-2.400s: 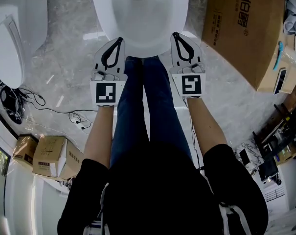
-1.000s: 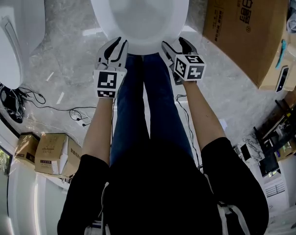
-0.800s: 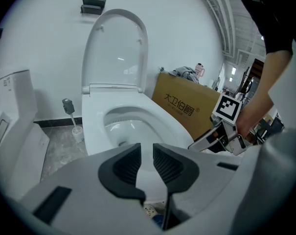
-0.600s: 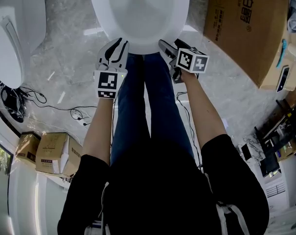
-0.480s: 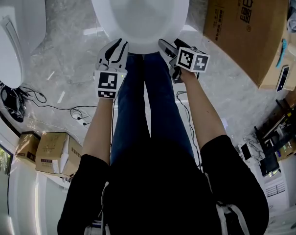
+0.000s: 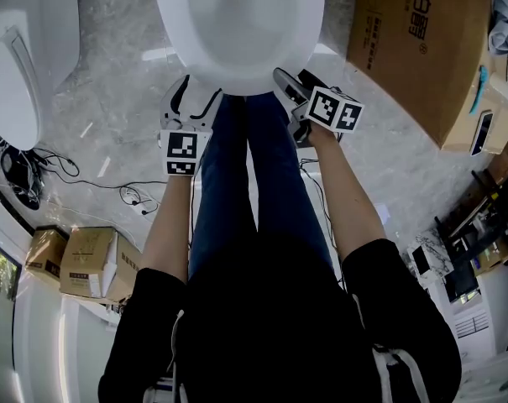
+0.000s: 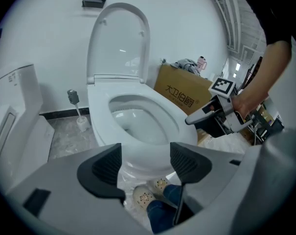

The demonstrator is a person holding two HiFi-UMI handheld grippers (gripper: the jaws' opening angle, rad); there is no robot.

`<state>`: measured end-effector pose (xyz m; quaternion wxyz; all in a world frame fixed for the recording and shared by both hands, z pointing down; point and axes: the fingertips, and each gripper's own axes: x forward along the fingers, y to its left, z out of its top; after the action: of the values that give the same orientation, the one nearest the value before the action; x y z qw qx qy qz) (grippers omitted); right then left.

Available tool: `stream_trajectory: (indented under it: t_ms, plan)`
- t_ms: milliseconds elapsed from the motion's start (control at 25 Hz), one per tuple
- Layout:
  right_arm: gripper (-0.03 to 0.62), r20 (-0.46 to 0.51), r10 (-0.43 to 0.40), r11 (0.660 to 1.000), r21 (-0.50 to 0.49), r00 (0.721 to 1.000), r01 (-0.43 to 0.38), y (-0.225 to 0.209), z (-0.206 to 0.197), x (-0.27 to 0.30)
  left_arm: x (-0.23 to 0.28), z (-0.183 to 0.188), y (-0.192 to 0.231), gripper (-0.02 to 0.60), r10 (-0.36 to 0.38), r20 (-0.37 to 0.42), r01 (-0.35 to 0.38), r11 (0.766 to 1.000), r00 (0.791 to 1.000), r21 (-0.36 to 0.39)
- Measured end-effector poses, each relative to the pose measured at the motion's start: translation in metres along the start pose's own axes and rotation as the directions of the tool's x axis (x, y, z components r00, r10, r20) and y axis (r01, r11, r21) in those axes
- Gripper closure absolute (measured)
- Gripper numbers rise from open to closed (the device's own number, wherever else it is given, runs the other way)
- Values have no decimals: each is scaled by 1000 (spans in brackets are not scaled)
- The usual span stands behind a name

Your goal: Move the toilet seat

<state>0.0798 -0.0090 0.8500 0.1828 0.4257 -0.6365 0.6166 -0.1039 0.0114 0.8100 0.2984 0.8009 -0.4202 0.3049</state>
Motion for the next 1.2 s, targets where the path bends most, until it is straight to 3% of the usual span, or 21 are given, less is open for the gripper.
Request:
stream_trajectory:
  t_ms: [280,400,520,640,840,920,1120,1200]
  plan:
    - [258,42,-6,1000,7,999,6,18,10,-29,-24,-2,-14,255,-6,-13,6,1000,1000,13]
    - [258,57,-12,1000,8,998,11,29,12,-42,-35,13,-23,255,-19,11,17,994,1000,112]
    - [258,82,-3,1000,4,997,3,39,20,-54,-37,25,-32,255,-28,7,25,969,1000,246]
    - [258,99,6,1000,8,995,-7,50,24,-63,-39,36,-40,255,-27,-2,25,908,1000,418]
    - [258,119,-1,1000,9,993,0,56,31,-72,-42,36,-52,255,-41,-56,67,767,998,638]
    - [258,126,-2,1000,1,992,2,60,33,-75,-43,31,-54,255,-24,-71,67,718,997,693]
    - [258,134,3,1000,2,991,-4,68,37,-82,-39,39,-56,257,27,-43,17,622,999,783]
    - [258,137,3,1000,5,991,-4,70,40,-85,-36,48,-56,299,35,-24,0,580,999,815]
